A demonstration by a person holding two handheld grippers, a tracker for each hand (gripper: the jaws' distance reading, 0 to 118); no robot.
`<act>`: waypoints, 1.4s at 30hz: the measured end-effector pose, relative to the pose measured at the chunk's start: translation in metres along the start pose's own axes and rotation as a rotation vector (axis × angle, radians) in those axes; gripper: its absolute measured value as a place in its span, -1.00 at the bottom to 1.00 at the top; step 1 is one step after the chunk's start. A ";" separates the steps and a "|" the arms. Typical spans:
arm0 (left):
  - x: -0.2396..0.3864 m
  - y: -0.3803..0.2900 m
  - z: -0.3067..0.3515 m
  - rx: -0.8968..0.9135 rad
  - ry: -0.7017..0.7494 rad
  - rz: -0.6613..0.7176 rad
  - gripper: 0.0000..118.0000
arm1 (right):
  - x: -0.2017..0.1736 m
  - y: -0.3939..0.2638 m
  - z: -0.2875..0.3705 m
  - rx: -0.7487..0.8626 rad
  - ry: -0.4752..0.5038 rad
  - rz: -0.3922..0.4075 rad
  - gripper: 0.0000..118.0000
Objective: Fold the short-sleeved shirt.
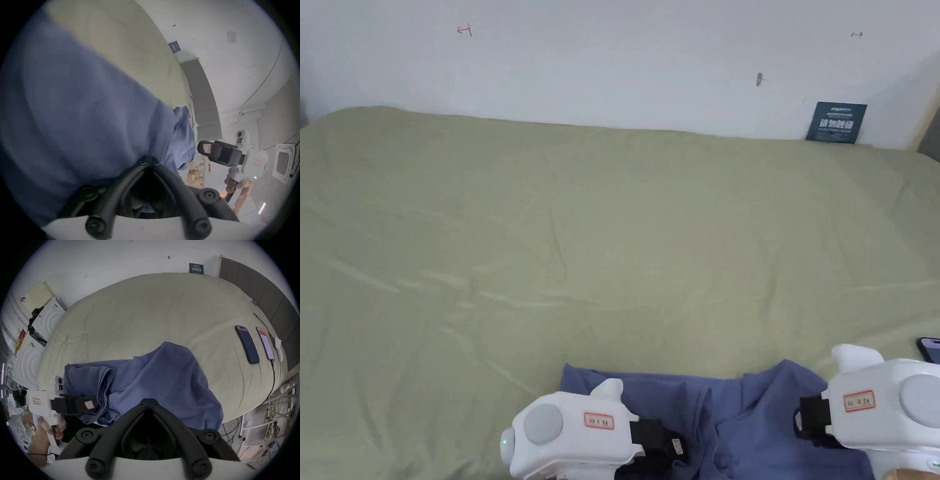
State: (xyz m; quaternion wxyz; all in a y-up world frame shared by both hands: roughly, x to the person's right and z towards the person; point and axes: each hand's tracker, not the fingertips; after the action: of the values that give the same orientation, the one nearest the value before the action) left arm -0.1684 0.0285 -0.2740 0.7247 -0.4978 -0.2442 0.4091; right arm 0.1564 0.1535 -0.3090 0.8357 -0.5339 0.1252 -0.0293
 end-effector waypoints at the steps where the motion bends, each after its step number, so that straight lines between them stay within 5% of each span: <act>1: 0.007 0.006 0.012 0.013 -0.002 -0.022 -1.00 | -0.001 0.001 0.000 0.001 0.009 -0.004 -1.00; 3: 0.015 0.018 0.046 0.063 -0.060 -0.092 -1.00 | -0.004 0.003 0.003 0.004 0.014 0.001 -1.00; 9: -0.026 0.053 0.145 0.064 0.128 -0.120 -1.00 | -0.010 0.007 0.003 0.008 0.014 0.039 -1.00; 16: -0.058 0.049 0.160 0.019 0.103 -0.123 -0.91 | -0.010 0.011 0.000 0.003 0.009 0.032 -1.00; 17: -0.061 0.048 0.157 0.015 0.100 -0.120 -0.45 | -0.010 0.011 0.000 0.001 0.010 0.029 -1.00; 18: -0.062 0.047 0.153 0.014 0.090 -0.119 0.51 | -0.010 0.011 0.000 0.000 0.010 0.030 -1.00; 19: -0.064 0.047 0.144 -0.008 0.074 -0.112 0.97 | -0.010 0.010 0.000 -0.001 0.008 0.032 -1.00; 20: -0.066 0.046 0.138 -0.021 0.062 -0.105 1.00 | -0.009 0.010 0.000 -0.003 0.005 0.033 -1.00; 26: -0.066 0.052 0.109 0.025 -0.035 -0.064 0.93 | -0.009 0.008 -0.001 -0.014 -0.003 0.034 -1.00; 27: -0.065 0.053 0.107 0.015 -0.048 -0.045 0.46 | -0.009 0.008 -0.001 -0.013 -0.004 0.033 -1.00; 28: -0.063 0.054 0.106 0.019 -0.065 -0.019 -0.36 | -0.009 0.007 -0.001 -0.013 -0.002 0.031 -1.00; 29: -0.063 0.055 0.105 0.019 -0.049 0.015 -0.88 | -0.008 0.007 -0.001 -0.014 0.002 0.028 -1.00; 31: -0.059 0.056 0.107 0.018 0.103 -0.027 -0.88 | -0.008 0.006 -0.001 -0.014 0.001 0.029 -1.00; 37: -0.058 0.065 0.150 0.098 0.117 0.091 -0.88 | -0.012 0.008 -0.009 -0.021 -0.006 0.035 -1.00; 42: -0.045 0.068 0.232 0.183 0.145 0.051 -0.88 | -0.032 0.015 -0.021 -0.041 0.022 0.061 -1.00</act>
State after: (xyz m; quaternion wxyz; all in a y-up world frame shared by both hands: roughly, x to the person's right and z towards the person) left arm -0.3932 0.1231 -0.2452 0.7723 -0.4637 -0.1400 0.4111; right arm 0.1192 0.1472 -0.3246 0.8238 -0.5464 0.1511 -0.0069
